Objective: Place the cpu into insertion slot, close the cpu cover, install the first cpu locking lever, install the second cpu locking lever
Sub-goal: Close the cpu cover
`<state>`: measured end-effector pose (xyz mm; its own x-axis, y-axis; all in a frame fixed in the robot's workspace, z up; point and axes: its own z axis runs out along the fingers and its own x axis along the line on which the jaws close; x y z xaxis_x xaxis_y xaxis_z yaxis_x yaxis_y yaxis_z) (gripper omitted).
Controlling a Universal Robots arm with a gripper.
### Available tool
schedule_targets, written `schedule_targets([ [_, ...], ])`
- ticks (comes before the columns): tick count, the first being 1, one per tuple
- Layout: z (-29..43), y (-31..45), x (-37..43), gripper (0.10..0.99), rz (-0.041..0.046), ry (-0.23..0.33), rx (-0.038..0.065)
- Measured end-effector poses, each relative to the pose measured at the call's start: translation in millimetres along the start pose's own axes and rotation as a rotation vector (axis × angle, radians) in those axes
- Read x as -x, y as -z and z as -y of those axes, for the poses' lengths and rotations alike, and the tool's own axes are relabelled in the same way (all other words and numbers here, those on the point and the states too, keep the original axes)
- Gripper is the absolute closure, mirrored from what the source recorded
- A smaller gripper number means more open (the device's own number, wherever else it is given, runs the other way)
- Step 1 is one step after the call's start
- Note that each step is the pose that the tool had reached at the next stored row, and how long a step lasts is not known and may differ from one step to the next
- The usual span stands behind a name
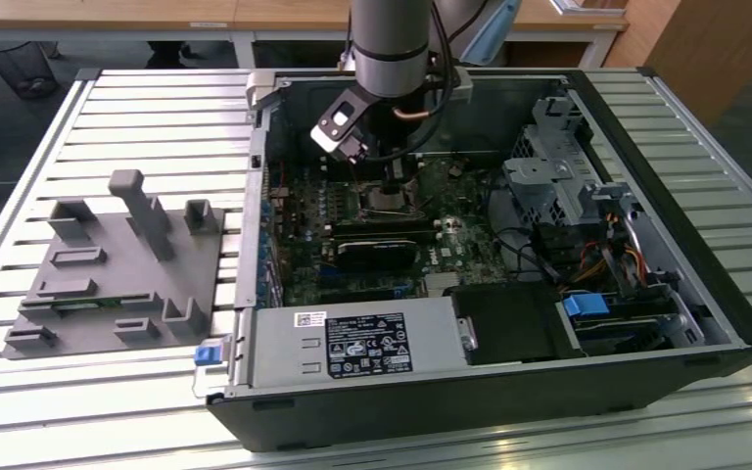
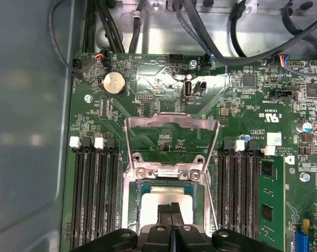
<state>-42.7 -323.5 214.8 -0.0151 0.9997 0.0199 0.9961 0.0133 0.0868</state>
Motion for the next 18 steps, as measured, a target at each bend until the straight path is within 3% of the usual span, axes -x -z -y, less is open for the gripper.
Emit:
schedule_targets([
  [18,-0.3,3.4,-0.1,0.98,-0.0001,0.0,0.0],
])
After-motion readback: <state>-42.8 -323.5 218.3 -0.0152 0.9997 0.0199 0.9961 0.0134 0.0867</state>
